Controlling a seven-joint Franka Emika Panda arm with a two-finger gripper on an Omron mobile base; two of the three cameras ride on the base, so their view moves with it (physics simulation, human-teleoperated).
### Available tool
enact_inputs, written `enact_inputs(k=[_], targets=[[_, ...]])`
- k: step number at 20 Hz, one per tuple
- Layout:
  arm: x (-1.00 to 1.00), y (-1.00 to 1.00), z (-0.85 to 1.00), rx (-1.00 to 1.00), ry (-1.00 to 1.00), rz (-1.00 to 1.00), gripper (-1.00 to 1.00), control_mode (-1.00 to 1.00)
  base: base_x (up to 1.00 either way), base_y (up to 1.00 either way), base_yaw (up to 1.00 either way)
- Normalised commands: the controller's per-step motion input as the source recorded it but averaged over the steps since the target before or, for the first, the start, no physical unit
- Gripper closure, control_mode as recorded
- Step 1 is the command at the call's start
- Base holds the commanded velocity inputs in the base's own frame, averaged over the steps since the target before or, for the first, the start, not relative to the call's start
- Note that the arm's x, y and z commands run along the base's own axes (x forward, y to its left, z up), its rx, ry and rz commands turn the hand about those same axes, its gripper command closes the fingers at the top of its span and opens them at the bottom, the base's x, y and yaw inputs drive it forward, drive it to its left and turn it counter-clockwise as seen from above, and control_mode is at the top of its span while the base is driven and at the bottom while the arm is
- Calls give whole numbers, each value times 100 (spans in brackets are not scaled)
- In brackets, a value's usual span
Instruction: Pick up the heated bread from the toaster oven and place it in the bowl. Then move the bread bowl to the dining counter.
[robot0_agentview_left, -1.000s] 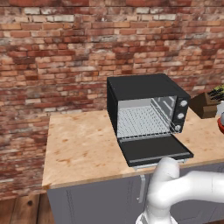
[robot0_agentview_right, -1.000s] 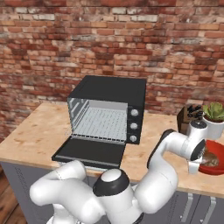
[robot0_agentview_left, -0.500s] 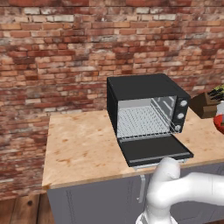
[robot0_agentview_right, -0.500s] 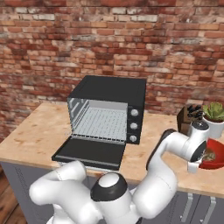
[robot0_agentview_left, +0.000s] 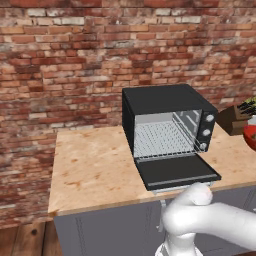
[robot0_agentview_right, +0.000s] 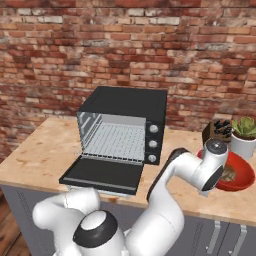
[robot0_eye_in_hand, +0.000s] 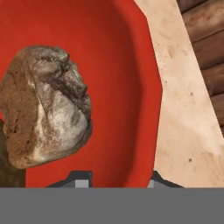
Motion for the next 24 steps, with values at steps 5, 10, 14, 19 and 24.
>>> enact_inputs(k=[5,10,14,19,24], targets=[[-39,83,88,-1,-23,-9,100,-100,0,0,0],[-14,100,100,-6,-14,-2,100,-100,0,0,0],[0,100,100,-11,-9,3,100,-100,0,0,0],[1,100,100,-13,-4,16,100,-100,0,0,0],[1,100,85,-14,0,27,100,-100,0,0,0]])
